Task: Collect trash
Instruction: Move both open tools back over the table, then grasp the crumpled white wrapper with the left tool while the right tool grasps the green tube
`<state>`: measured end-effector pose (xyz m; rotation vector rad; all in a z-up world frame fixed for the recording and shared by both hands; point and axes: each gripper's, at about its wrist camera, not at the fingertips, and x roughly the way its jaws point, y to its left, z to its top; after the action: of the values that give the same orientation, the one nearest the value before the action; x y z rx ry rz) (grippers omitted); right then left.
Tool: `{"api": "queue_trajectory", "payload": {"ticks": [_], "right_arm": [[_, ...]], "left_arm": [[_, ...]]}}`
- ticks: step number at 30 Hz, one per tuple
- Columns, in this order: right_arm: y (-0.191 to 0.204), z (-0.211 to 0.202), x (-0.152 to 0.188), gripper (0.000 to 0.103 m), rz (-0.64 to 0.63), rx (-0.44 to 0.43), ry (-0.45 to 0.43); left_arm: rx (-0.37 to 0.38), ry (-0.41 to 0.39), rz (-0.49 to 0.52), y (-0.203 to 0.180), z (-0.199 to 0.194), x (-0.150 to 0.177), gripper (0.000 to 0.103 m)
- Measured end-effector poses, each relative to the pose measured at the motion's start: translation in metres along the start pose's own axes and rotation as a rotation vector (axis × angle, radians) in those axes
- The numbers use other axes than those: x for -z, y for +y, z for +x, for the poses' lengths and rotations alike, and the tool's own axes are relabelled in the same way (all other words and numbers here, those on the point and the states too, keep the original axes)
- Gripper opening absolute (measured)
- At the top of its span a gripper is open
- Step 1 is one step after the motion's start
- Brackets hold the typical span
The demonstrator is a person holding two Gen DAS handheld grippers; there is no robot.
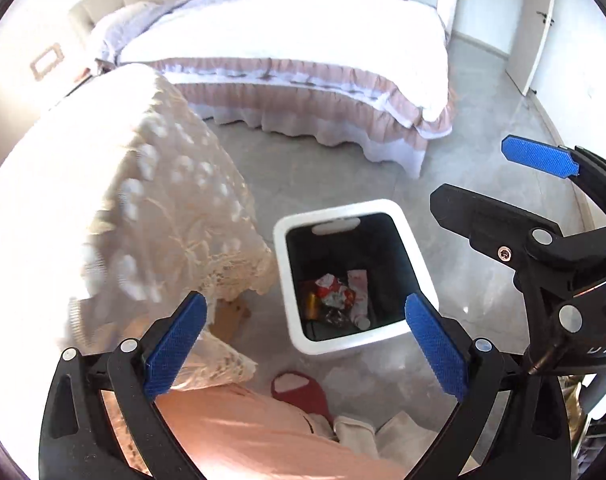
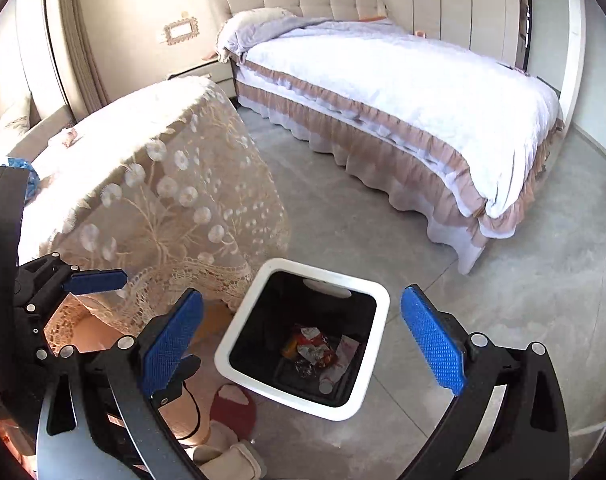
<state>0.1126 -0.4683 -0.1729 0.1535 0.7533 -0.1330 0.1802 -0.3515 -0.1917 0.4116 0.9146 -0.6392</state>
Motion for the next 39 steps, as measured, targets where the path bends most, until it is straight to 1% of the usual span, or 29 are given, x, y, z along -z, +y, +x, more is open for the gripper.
{"api": "queue_trajectory", "payload": {"ticks": [5, 7, 9, 10, 15, 20, 24, 27, 29, 33, 37, 39], "right_arm": [[0.043, -0.021, -0.019, 0.098, -0.088, -0.051, -0.1], [0.062, -0.027, -0.025, 0.098, -0.115, -0.077, -0.138], [0.082, -0.028, -0.031, 0.098, -0.141, -0.122, -0.159], [0.091, -0.03, -0.035, 0.098, -0.154, -0.139, -0.168], [0.149, -0.034, -0.043, 0.098, -0.236, -0.218, -0.221], [0.204, -0.035, -0.047, 0.098, -0.299, -0.3, -0.229], [0.245, -0.037, -0.046, 0.098, -0.354, -0.341, -0.236], [0.267, -0.038, -0.046, 0.098, -0.383, -0.365, -0.231], [0.28, -0.036, -0.044, 0.098, -0.404, -0.368, -0.227], [0.305, -0.029, -0.037, 0.098, -0.457, -0.341, -0.203], [0.33, -0.016, -0.029, 0.098, -0.498, -0.326, -0.155], [0.343, -0.009, -0.027, 0.098, -0.511, -0.338, -0.124]], "left_arm": [[-0.105, -0.114, -0.118, 0.044, -0.051, 0.008, 0.098], [-0.172, -0.14, -0.157, 0.064, -0.067, 0.015, 0.098], [-0.258, -0.16, -0.193, 0.083, -0.081, 0.022, 0.098], [-0.289, -0.169, -0.215, 0.093, -0.088, 0.026, 0.098], [-0.37, -0.206, -0.349, 0.142, -0.119, 0.051, 0.098], [-0.427, -0.229, -0.461, 0.182, -0.143, 0.08, 0.098], [-0.46, -0.221, -0.523, 0.21, -0.154, 0.099, 0.098], [-0.489, -0.209, -0.568, 0.232, -0.159, 0.112, 0.098], [-0.492, -0.214, -0.601, 0.248, -0.162, 0.119, 0.098], [-0.459, -0.213, -0.645, 0.28, -0.158, 0.124, 0.098], [-0.414, -0.195, -0.652, 0.301, -0.148, 0.123, 0.098], [-0.385, -0.196, -0.639, 0.307, -0.143, 0.119, 0.098]]}}
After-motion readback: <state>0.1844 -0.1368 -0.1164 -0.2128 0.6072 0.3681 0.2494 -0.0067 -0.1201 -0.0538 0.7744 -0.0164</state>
